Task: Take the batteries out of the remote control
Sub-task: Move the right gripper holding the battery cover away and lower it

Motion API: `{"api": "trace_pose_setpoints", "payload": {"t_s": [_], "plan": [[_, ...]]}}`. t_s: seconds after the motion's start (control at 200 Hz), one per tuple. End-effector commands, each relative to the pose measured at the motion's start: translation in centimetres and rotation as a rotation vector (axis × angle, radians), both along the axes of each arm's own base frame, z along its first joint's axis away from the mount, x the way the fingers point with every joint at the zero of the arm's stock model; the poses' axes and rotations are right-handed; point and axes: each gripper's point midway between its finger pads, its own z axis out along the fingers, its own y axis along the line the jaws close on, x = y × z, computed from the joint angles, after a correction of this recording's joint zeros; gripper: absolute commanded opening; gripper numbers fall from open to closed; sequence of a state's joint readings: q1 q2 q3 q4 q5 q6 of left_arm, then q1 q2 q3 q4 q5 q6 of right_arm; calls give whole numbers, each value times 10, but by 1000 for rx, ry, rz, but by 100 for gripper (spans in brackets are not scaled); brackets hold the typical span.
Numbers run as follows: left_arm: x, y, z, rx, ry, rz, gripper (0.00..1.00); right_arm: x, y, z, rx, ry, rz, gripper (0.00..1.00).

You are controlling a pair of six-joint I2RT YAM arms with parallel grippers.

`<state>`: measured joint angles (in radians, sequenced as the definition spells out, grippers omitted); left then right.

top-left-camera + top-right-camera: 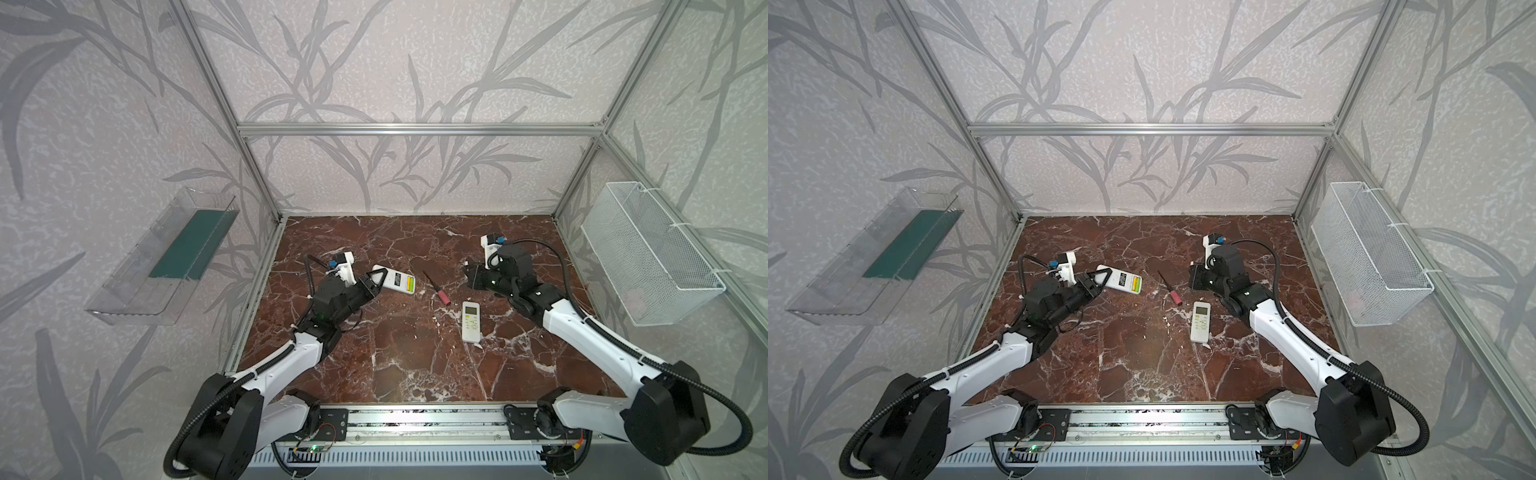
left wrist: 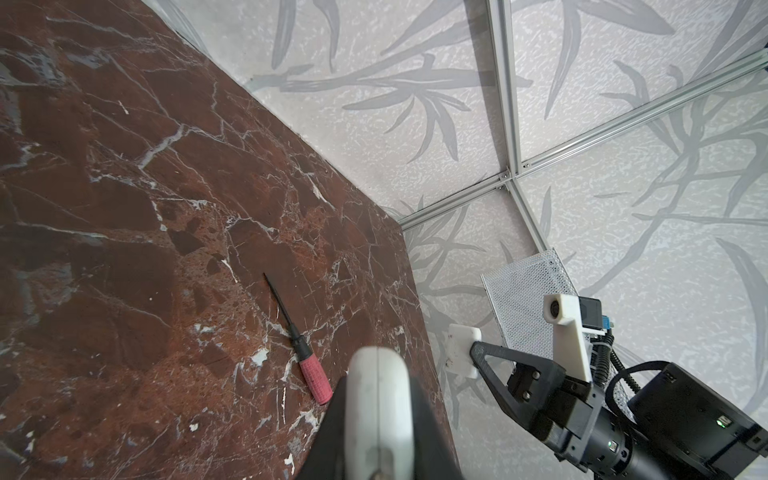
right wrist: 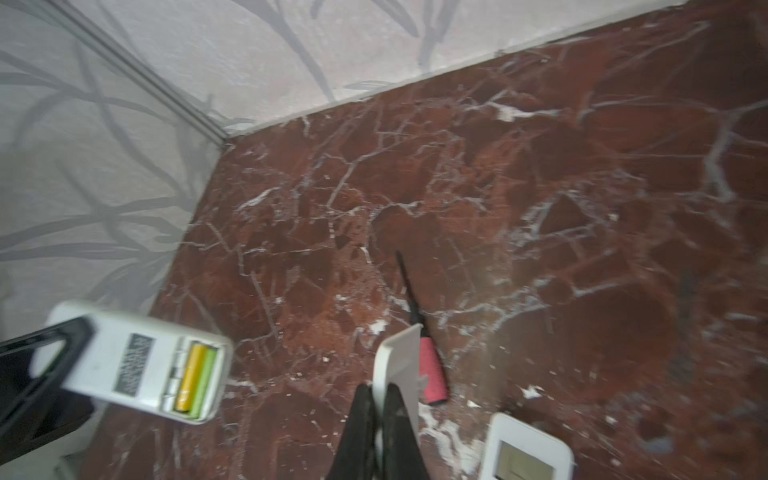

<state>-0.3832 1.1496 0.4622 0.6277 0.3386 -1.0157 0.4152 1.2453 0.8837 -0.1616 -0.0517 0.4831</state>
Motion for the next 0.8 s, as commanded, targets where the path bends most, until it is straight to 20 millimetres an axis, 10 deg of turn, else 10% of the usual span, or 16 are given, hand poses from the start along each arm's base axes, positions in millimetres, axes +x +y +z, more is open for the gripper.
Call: {"api": "trace_pose_setpoints", "payload": {"t_s": [0.0,0.33,0.795], "plan": [[-1,2,8,3,-36,2,0,-15,-71,-59,-261,152,-188,0],[-1,1,7,2,-34,-4,0,-14,-112,-122,-326,298,-333,0],[-1,2,5,3,-30,-2,0,-1,-108,-160,-350,397,-342,6]]}}
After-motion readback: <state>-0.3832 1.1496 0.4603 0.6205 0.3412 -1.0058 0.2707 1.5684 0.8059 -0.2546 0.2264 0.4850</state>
